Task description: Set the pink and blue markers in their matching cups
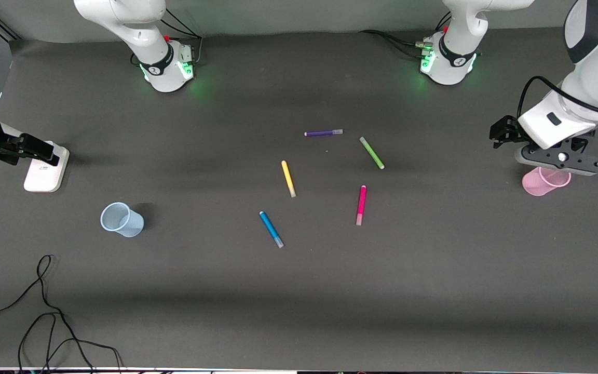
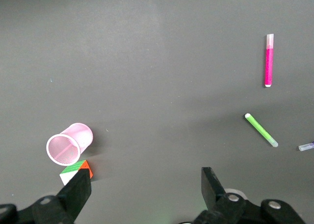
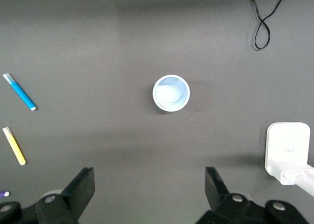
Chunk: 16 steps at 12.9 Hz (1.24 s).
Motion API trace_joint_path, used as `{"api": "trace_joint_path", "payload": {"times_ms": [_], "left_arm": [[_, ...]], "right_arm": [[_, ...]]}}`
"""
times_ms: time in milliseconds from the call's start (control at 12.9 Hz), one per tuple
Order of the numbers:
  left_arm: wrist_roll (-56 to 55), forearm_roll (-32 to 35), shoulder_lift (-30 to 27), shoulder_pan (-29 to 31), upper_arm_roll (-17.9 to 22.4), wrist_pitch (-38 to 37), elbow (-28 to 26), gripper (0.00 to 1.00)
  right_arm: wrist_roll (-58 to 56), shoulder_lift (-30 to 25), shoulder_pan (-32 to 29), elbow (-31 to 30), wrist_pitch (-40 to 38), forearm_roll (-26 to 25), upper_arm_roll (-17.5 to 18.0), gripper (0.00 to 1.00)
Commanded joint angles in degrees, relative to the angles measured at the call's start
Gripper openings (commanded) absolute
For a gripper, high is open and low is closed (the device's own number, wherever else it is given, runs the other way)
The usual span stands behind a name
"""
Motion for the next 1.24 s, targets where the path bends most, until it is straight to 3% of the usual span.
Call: {"api": "trace_joint_path", "payload": {"times_ms": [0,541,773,1160], "left_arm": [[-0.6,0.8,-0.5,-1.0,0.7,-1.0,-0.1,1.00],[-4.8,0.7,-0.5,-1.8,0.4,-1.8,-0.1,0.99],[-9.3,0.3,0.6,-6.2,0.0,0.3,-0.3,0.99],[-12.9,-9.4,5.8,-10.4,-0.1,9.2,-0.4,0.99]], "right_arm": [[0.8,0.1,0.8,1.2,-1.3,-1.0,-0.6,1.00],[0.9,0.9,2.2,1.6,-0.4,-1.0,-0.3,1.00],[0.6,4.7,6.6,5.9,-0.4,-1.2,-0.1,1.00],[1.1,12.2,19.8,13.0,-0.4,-1.4,-0.2,1.00]]}}
